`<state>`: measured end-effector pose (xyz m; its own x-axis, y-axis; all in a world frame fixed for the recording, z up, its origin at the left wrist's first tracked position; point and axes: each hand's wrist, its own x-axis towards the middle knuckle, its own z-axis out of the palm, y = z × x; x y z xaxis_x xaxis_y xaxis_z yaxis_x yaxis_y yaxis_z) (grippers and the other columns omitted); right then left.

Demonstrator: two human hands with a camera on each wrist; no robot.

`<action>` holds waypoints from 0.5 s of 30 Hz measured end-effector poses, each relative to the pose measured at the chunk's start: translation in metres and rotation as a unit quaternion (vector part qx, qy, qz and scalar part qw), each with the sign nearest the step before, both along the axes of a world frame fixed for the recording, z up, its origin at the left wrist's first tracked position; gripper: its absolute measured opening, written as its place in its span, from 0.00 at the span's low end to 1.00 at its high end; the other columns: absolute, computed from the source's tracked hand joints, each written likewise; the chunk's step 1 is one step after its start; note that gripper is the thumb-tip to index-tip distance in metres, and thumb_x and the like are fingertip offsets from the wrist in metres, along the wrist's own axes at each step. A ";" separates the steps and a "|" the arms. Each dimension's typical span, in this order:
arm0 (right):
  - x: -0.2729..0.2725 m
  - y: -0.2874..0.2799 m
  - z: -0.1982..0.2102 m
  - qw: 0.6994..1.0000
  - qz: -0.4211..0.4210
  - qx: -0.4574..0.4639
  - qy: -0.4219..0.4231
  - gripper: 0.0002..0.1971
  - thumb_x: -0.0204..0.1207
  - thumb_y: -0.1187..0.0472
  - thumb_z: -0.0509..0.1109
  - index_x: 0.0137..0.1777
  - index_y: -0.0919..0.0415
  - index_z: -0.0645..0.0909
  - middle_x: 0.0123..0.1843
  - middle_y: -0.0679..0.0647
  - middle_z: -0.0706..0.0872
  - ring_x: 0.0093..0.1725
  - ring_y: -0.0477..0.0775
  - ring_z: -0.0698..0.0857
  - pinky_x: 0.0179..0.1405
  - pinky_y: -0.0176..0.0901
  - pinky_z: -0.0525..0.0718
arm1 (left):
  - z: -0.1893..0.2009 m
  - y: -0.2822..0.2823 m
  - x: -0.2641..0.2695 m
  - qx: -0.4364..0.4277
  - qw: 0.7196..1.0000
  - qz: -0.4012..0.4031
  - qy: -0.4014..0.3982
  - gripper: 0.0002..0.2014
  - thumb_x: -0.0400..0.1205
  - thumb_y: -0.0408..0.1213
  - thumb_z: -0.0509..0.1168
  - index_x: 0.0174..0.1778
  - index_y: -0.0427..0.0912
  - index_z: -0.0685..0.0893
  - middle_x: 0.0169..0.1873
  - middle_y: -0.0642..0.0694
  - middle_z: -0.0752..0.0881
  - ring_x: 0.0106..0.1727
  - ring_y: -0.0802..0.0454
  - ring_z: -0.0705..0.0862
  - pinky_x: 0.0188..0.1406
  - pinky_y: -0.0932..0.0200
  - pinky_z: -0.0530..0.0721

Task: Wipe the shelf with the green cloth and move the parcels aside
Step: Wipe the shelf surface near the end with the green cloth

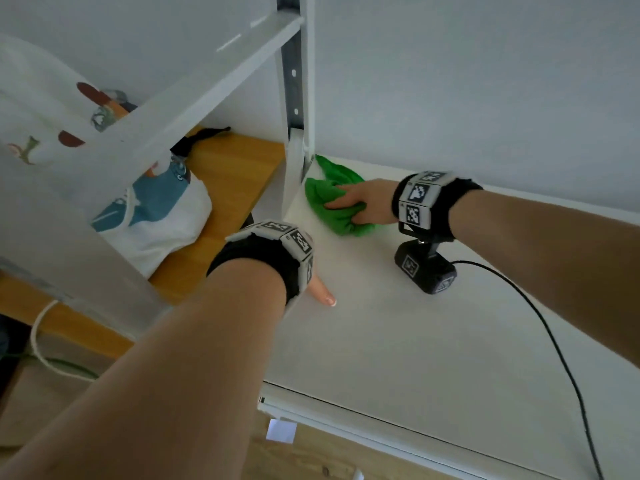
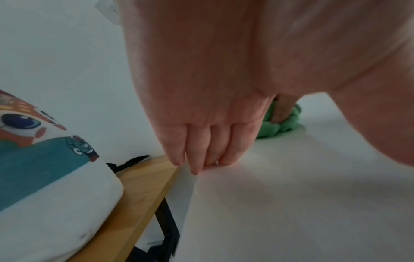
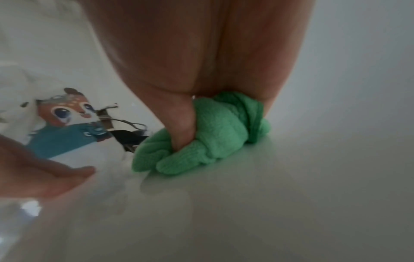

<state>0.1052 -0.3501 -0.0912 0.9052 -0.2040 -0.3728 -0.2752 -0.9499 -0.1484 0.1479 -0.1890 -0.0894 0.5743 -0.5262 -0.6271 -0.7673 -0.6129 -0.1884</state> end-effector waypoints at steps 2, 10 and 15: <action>-0.027 -0.019 0.001 0.998 -0.060 -0.029 -0.010 0.28 0.82 0.62 0.62 0.81 0.47 0.63 0.86 0.52 0.54 0.84 0.54 0.58 0.80 0.35 0.53 | -0.001 0.005 -0.004 -0.001 1.000 -0.011 0.002 0.42 0.58 0.75 0.69 0.51 0.40 0.81 0.52 0.40 0.85 0.55 0.42 0.84 0.65 0.48 0.81; -0.043 0.026 -0.011 0.998 -0.017 -0.059 0.024 0.30 0.82 0.61 0.59 0.83 0.51 0.56 0.85 0.64 0.51 0.84 0.65 0.57 0.82 0.47 0.59 | 0.012 0.019 -0.023 -0.026 0.999 -0.030 -0.029 0.71 0.37 0.86 0.58 0.69 0.36 0.75 0.66 0.32 0.78 0.67 0.35 0.79 0.64 0.37 0.80; -0.097 0.074 -0.007 0.993 0.069 -0.052 0.077 0.29 0.84 0.61 0.56 0.83 0.46 0.54 0.87 0.54 0.44 0.86 0.55 0.44 0.86 0.52 0.44 | 0.025 0.019 -0.047 -0.038 0.998 -0.042 0.020 0.65 0.54 0.75 0.70 0.80 0.37 0.61 0.78 0.32 0.65 0.74 0.34 0.73 0.70 0.38 0.76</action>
